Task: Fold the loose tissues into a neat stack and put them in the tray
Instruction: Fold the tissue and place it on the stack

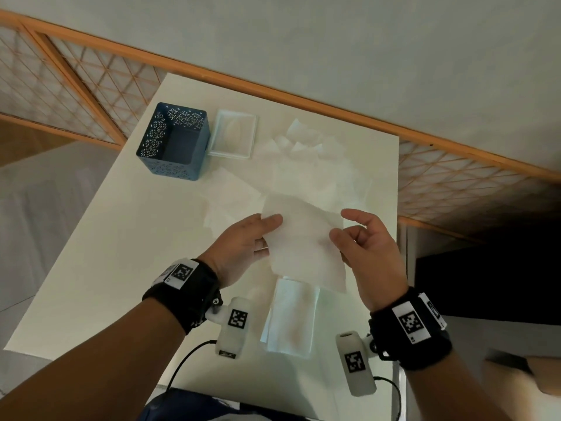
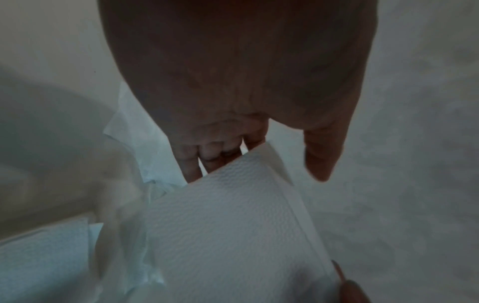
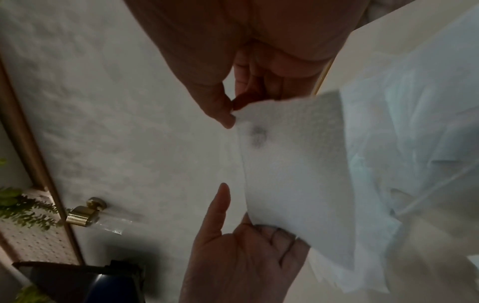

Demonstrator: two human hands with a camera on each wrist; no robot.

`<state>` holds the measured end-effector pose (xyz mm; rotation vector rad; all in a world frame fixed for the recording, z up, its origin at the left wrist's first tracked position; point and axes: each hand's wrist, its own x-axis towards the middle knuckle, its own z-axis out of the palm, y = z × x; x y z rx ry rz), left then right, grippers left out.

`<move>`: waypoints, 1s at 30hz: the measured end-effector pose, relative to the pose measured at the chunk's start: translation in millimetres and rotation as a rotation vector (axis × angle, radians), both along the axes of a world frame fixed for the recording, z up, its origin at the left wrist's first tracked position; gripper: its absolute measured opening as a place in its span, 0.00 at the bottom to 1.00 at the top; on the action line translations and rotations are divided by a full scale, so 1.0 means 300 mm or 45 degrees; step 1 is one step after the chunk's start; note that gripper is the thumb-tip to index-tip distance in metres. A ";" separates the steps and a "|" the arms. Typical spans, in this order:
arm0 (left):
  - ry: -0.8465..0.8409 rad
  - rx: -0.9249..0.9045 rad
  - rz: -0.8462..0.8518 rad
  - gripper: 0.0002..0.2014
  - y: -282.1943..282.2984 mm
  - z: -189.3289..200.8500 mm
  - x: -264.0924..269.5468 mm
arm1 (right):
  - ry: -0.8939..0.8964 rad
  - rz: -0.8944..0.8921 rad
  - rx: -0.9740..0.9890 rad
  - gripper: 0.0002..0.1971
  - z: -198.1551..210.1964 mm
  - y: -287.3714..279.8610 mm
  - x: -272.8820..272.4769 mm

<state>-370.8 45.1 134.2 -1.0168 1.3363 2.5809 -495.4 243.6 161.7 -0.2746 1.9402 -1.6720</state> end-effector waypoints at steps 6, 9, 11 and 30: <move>0.073 -0.189 -0.006 0.14 0.014 0.054 0.017 | 0.004 -0.055 0.031 0.20 0.024 0.026 0.000; 0.052 -0.312 -0.002 0.13 0.013 0.083 0.023 | 0.030 -0.064 0.059 0.19 0.038 0.035 -0.002; 0.035 -0.422 0.002 0.12 0.009 0.106 0.029 | 0.054 -0.071 0.105 0.19 0.048 0.047 0.002; -0.065 -0.953 -0.162 0.19 0.034 0.329 0.038 | 0.999 0.588 0.385 0.20 0.208 -0.029 0.131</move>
